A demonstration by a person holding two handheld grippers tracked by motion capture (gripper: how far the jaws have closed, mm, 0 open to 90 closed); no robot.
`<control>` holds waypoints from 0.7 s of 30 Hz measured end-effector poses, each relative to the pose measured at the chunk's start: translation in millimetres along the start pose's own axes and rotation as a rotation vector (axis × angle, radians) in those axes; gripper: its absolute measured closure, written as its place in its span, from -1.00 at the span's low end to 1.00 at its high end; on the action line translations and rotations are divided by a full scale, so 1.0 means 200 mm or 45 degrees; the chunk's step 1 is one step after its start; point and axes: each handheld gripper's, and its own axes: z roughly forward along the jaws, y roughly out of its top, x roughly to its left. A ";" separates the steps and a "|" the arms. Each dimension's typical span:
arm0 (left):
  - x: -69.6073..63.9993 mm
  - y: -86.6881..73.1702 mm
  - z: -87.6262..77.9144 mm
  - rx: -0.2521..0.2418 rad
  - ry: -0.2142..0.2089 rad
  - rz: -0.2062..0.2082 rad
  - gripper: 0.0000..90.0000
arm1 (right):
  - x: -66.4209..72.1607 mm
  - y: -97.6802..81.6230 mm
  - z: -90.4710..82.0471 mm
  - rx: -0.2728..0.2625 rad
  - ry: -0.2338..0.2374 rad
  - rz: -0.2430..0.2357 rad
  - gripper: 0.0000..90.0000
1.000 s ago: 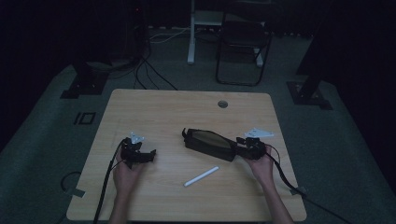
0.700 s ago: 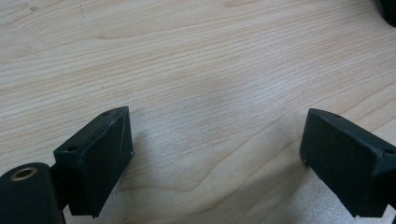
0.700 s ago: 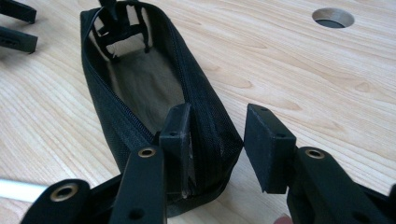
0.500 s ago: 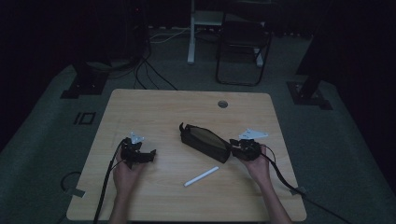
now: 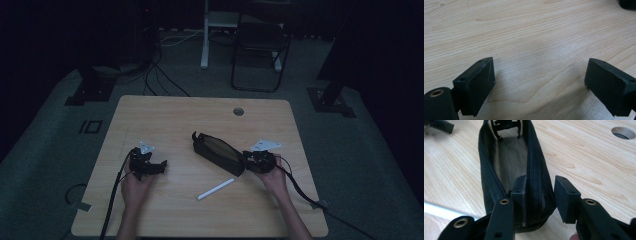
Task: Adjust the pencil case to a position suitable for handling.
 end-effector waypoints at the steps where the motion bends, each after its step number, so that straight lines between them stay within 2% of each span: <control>1: 0.00 0.00 0.00 0.000 0.000 0.000 -0.78 | 0.00 0.00 0.00 0.004 0.004 -0.013 0.43; 6: 0.00 0.00 0.00 0.000 0.000 0.000 -0.78 | 0.01 0.00 -0.02 0.010 0.032 -0.114 0.48; 10: 0.00 0.00 0.00 0.000 0.000 0.000 -0.78 | 0.01 0.00 -0.03 0.026 0.055 -0.155 0.50; 16: 0.00 0.00 0.00 0.000 0.000 0.000 -0.78 | 0.01 -0.02 -0.05 0.021 0.100 -0.157 0.50; 21: 0.00 0.00 0.00 0.000 0.000 -0.001 -0.78 | 0.01 -0.04 -0.07 0.024 0.109 -0.156 0.45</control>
